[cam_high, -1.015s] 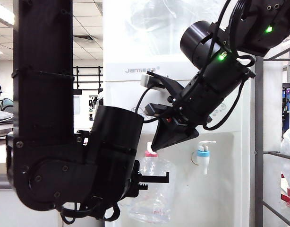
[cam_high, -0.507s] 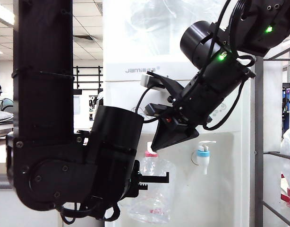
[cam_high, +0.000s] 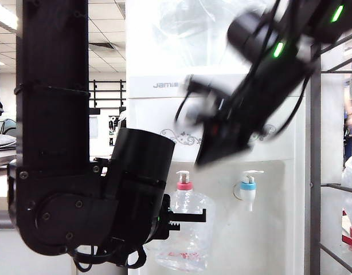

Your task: Pick up the plastic mug from the left desk, go to the hot water outlet of the water dispenser, press the vertical switch to get some water, then put the mug back on the desk.

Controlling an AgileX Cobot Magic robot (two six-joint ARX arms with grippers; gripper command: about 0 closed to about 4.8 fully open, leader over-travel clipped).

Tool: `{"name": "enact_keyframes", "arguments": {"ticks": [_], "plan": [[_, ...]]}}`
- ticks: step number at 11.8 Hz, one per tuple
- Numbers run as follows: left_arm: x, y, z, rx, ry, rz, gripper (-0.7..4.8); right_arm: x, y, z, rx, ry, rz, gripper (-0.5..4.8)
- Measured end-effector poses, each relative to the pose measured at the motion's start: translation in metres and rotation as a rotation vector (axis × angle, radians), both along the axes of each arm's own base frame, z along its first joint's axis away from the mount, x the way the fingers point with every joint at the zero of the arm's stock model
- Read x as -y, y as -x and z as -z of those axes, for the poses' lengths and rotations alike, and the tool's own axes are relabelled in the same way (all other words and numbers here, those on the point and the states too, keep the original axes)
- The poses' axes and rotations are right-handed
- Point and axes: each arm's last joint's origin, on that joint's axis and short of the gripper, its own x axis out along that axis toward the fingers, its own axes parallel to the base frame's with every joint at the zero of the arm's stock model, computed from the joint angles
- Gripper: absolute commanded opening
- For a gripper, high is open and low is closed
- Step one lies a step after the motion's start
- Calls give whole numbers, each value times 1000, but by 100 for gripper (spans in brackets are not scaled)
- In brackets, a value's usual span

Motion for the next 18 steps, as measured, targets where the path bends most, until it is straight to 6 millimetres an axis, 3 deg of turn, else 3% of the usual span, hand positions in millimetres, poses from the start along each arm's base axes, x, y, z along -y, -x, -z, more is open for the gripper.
{"name": "enact_keyframes", "arguments": {"ticks": [4,7,10,12,15,18], "plan": [[0,0,0,-3,-4,-1,-5,18,26,-55,56,-36,50,-2],[0,0,0,-3,-4,0,-5,46,73,-112,158,-114,56,-2],[0,0,0,-4,-4,0,-5,78,121,-149,304,-173,116,-1],[0,0,1,-4,-4,1,-5,94,147,-149,338,-194,130,-1],[0,0,1,-4,-4,1,-5,113,179,-132,337,-215,140,-2],[0,0,1,-4,-5,0,-5,122,195,-130,366,-271,149,-1]]}}
